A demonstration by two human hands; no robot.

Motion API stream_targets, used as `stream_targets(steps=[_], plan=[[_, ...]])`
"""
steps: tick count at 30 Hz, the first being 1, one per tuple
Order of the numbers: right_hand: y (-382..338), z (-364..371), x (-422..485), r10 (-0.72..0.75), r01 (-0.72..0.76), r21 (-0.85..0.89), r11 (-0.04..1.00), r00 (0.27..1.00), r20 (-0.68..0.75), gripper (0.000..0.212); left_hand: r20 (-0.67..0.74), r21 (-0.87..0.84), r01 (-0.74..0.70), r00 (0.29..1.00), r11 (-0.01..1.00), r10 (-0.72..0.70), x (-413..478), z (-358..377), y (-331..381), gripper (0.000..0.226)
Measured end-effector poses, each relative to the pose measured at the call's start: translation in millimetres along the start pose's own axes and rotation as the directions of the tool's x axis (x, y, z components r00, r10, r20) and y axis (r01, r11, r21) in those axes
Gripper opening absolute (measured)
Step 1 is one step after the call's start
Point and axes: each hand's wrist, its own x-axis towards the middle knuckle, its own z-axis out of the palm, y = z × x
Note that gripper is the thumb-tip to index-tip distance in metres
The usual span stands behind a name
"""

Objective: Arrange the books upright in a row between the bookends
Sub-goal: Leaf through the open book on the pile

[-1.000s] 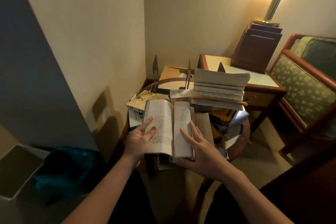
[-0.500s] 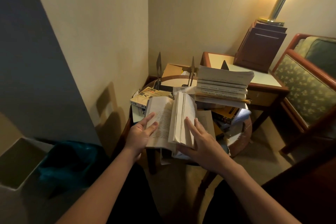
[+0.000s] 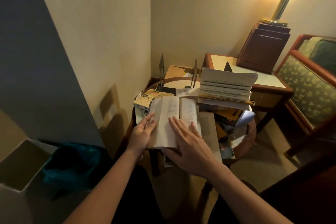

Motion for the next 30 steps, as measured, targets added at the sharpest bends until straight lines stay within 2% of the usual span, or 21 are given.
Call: stream_targets(steps=[2,5,7,9,11,14,17,20,22,24,26,30], plan=[[-1,-1,5,-0.004,0.004,0.052,0.999,1.0,0.009,0.083,-0.001,0.023,0.008,1.0,1.0,-0.008,-1,-2,2,0.048],[7,-4,11,-0.02,0.018,0.181,0.983,1.0,0.009,0.066,0.045,0.106,0.006,0.999,0.994,-0.011,-7,1,5,0.08],[13,-5,14,-0.042,0.046,0.135,0.99,0.999,-0.029,0.058,0.101,0.115,0.004,0.995,0.993,-0.016,-9,4,5,0.095],[19,-6,17,0.035,-0.038,0.141,0.989,0.999,0.019,0.053,0.135,0.136,-0.003,0.991,0.991,-0.016,-9,4,2,0.106],[26,-4,21,0.123,-0.132,0.142,0.981,0.99,0.076,0.059,0.122,0.214,-0.006,0.992,0.977,-0.021,-6,1,-3,0.117],[42,7,30,0.135,-0.139,0.043,0.989,0.988,0.08,0.06,0.081,0.344,0.022,0.995,0.939,-0.053,1,-3,-8,0.127],[49,8,41,0.205,-0.21,0.009,0.978,0.965,0.166,0.065,0.07,0.427,0.027,0.996,0.904,-0.063,5,-4,-11,0.122],[55,13,47,0.244,-0.249,-0.008,0.969,0.941,0.236,0.069,0.04,0.472,0.074,0.994,0.878,-0.106,9,-1,-19,0.108],[60,19,47,0.252,-0.259,-0.003,0.966,0.936,0.246,0.07,0.008,0.555,0.083,0.994,0.828,-0.105,9,3,-28,0.091],[62,24,47,0.251,-0.259,0.002,0.966,0.939,0.235,0.07,0.043,0.709,-0.079,0.997,0.701,0.069,3,11,-38,0.07],[65,27,47,0.246,-0.253,0.004,0.967,0.944,0.218,0.07,0.132,0.749,-0.271,0.956,0.605,0.264,1,19,-45,0.062],[68,30,45,0.243,-0.246,-0.01,0.969,0.949,0.199,0.07,0.24,0.814,-0.364,0.92,0.452,0.309,13,24,-47,0.061]])
